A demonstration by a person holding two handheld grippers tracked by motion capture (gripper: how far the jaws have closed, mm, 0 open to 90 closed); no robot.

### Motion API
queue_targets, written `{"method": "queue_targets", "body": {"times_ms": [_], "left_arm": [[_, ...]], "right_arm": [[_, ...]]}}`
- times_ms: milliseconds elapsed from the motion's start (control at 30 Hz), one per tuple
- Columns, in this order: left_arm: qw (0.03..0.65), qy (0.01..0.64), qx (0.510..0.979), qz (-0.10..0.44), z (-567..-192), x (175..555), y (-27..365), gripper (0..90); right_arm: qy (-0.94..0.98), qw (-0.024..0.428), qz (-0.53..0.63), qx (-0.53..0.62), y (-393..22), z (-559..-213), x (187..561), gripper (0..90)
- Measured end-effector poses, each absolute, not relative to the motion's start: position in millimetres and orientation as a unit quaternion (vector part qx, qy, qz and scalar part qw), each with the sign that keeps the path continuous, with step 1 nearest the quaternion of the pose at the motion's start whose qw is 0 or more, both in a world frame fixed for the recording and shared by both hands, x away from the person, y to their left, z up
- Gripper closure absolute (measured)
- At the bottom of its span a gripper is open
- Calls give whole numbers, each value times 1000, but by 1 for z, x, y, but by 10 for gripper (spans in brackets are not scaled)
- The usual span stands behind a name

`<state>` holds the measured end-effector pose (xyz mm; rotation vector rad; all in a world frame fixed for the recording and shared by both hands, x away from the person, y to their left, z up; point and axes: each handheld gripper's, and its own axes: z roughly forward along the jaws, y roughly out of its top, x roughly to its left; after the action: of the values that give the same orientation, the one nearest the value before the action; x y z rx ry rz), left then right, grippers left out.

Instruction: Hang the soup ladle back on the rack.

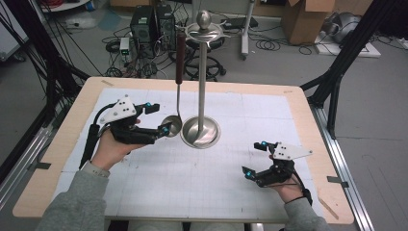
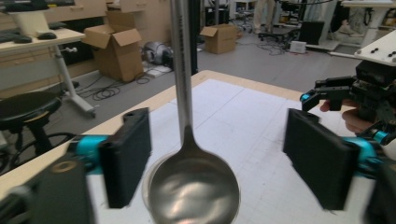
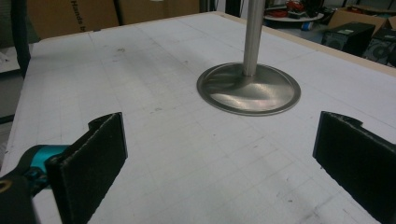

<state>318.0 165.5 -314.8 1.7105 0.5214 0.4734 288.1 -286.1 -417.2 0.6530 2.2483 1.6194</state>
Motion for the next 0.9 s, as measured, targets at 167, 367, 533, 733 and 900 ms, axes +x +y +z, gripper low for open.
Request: {"method": "queue_targets", "body": {"times_ms": [167,367,533,733,900], "left_arm": [[603,227,731,223,-322,309,183,119],[591,287,733,177,-337,304,202,17],[586,290,732,193,-362,299,212,17],[587,304,721,207,-375,293,222,17],[581,309,721,216,-382,287,231,17]], "right_arm": [[781,148,563,228,-286,-417,288,18],[782,150,561,227,-286,-417,288,18],[782,147,560,230,-286,-418,288,18],[780,152,563,225,-287,-417,288,18],[779,154,565,224,-287,-416,287,18]]}}
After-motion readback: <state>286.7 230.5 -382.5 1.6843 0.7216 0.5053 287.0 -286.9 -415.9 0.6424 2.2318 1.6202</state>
